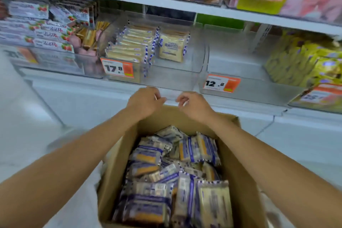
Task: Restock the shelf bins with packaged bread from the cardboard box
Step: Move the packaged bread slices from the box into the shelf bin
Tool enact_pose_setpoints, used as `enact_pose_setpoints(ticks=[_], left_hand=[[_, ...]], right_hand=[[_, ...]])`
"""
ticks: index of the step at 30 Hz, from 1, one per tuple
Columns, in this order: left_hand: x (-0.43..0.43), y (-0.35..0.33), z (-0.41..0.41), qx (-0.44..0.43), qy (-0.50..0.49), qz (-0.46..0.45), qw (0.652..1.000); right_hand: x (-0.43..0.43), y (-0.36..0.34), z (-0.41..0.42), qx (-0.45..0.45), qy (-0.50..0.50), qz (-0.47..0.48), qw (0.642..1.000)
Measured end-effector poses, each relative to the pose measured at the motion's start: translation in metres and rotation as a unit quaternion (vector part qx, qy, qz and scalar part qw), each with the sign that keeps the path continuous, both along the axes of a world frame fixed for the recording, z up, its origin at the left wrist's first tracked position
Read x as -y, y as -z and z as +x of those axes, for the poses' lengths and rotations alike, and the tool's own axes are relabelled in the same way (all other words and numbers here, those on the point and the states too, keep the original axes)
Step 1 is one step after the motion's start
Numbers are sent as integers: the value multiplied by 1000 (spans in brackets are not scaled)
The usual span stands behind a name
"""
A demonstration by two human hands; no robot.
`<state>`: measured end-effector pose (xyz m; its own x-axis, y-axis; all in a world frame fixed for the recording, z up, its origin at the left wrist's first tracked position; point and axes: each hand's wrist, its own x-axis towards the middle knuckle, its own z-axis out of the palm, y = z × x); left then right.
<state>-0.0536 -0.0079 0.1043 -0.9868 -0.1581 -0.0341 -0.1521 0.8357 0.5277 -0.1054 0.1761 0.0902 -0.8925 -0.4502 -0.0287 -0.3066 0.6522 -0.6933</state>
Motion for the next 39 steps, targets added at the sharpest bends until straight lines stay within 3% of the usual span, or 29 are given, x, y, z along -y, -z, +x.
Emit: enact_pose_setpoints(ticks=[5, 9, 12, 16, 19, 23, 25, 27, 33, 35, 37, 39], left_hand=[[-15, 92, 34, 133, 68, 10, 989], [-28, 127, 31, 190, 101, 18, 976], [-42, 135, 31, 199, 134, 9, 971], [-47, 140, 38, 209, 143, -6, 967], [-46, 141, 34, 203, 111, 49, 972], [-53, 124, 27, 192, 35, 193, 962], [-59, 111, 29, 192, 5, 323, 927], [-60, 105, 31, 200, -13, 430, 880], [-54, 104, 35, 232, -54, 531, 813], [-48, 108, 32, 211, -102, 547, 804], [-38, 117, 29, 188, -154, 542, 804], [-29, 126, 30, 186, -180, 537, 803]], right_hand=[[-91, 100, 24, 173, 55, 122, 976], [-114, 169, 12, 205, 151, 145, 956], [-118, 201, 9, 236, 122, 181, 947], [-132, 211, 12, 239, 127, 116, 956], [-135, 173, 9, 222, 144, 30, 964], [-125, 99, 20, 328, 147, -212, 909], [-120, 80, 27, 366, 105, -261, 887], [-114, 72, 31, 370, 76, -261, 888], [-103, 76, 26, 325, 125, -288, 892], [-107, 91, 18, 296, 160, -247, 909], [-113, 118, 11, 262, 176, -108, 943], [-115, 150, 9, 273, 183, -1, 944]])
